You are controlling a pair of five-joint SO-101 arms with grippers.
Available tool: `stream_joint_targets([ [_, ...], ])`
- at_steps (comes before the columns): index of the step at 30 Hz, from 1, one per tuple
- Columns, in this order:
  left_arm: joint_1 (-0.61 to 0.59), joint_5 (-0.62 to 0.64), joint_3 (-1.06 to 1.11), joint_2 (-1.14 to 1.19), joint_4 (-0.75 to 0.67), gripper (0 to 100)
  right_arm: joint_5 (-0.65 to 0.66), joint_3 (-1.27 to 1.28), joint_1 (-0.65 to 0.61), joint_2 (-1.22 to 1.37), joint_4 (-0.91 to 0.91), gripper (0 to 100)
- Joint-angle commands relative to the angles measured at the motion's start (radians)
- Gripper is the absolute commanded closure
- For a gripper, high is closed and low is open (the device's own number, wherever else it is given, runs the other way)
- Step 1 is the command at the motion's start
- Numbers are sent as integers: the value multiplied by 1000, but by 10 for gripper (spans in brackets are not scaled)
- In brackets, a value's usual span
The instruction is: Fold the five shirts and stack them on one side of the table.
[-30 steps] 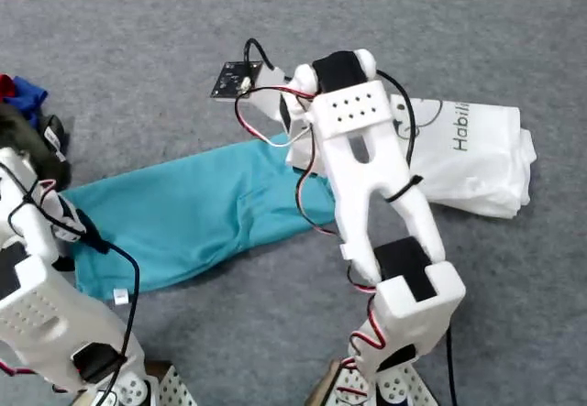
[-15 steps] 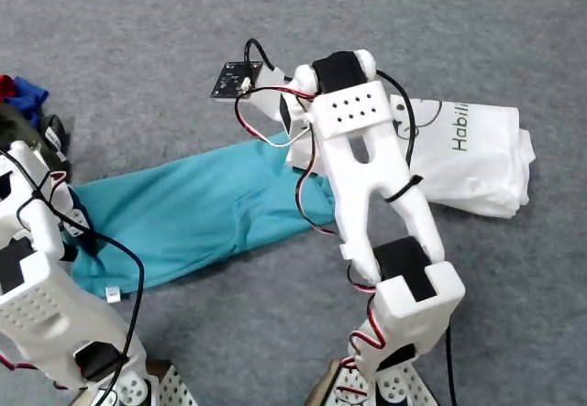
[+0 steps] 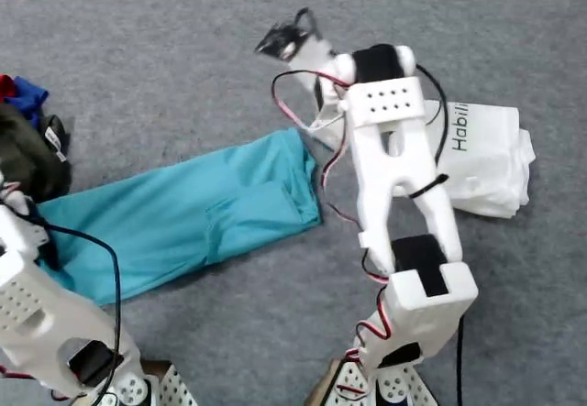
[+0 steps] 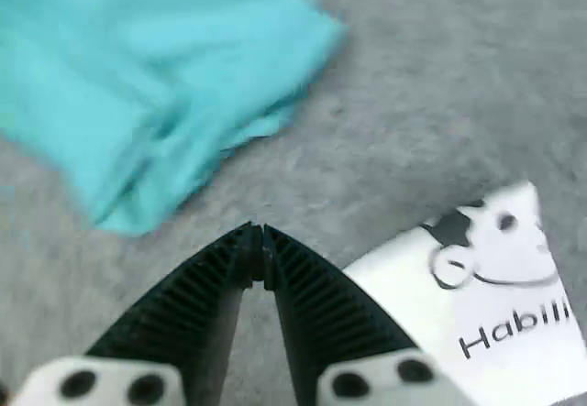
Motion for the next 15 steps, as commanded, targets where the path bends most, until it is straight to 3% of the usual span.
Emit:
stream_joint_targets([
  [1,-9,-17,-135,-8,117,981,-91,59,36,-68,-167,995],
  [8,40,-11,-215,-79,157,982,-215,298,24,-61,-585,995],
  [15,285,-11,-84,-291,157,982,-293,641,44,-67,-1069,995],
])
